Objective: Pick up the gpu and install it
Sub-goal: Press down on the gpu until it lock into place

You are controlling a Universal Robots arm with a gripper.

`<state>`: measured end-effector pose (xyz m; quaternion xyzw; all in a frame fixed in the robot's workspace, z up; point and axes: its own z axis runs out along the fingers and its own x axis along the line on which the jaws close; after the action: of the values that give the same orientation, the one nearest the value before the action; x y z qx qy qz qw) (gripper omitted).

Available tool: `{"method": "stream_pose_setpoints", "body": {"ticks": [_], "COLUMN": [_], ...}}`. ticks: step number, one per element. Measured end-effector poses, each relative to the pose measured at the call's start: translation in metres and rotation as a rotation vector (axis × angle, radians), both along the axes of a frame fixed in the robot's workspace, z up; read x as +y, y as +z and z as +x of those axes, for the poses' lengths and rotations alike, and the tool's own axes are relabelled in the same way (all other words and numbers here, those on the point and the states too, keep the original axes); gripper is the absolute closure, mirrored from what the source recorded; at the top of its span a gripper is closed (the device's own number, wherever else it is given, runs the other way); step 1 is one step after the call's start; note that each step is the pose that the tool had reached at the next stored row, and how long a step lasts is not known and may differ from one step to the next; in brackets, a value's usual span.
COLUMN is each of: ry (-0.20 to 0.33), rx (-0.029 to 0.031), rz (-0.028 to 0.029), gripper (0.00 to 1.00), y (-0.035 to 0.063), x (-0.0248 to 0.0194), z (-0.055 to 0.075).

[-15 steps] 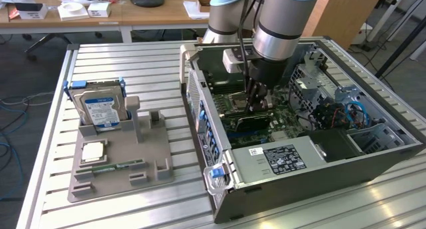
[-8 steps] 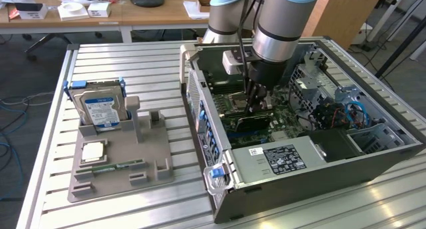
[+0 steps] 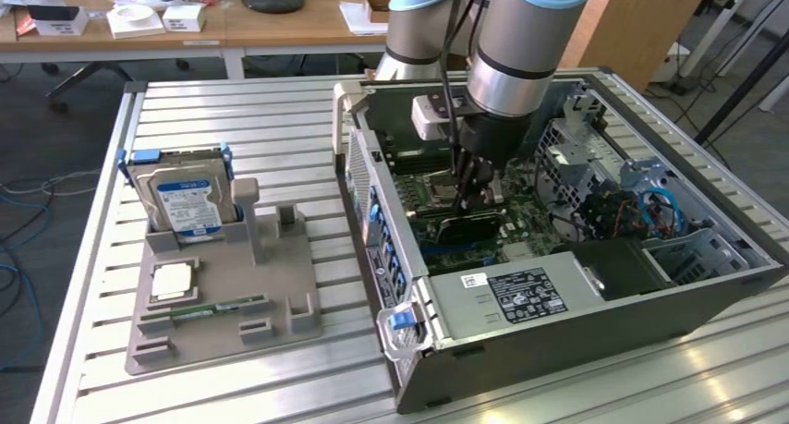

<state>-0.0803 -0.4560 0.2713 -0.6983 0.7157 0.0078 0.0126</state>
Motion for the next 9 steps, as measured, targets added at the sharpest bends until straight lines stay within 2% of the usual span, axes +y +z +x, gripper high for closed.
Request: {"method": "stream_pose_setpoints", "body": {"ticks": [9], "ry": [0.000], "rx": [-0.0001], "rz": [0.0002], "gripper": [0.90], "y": [-0.0022], "x": [0.0010], "z": [0.0000]}}
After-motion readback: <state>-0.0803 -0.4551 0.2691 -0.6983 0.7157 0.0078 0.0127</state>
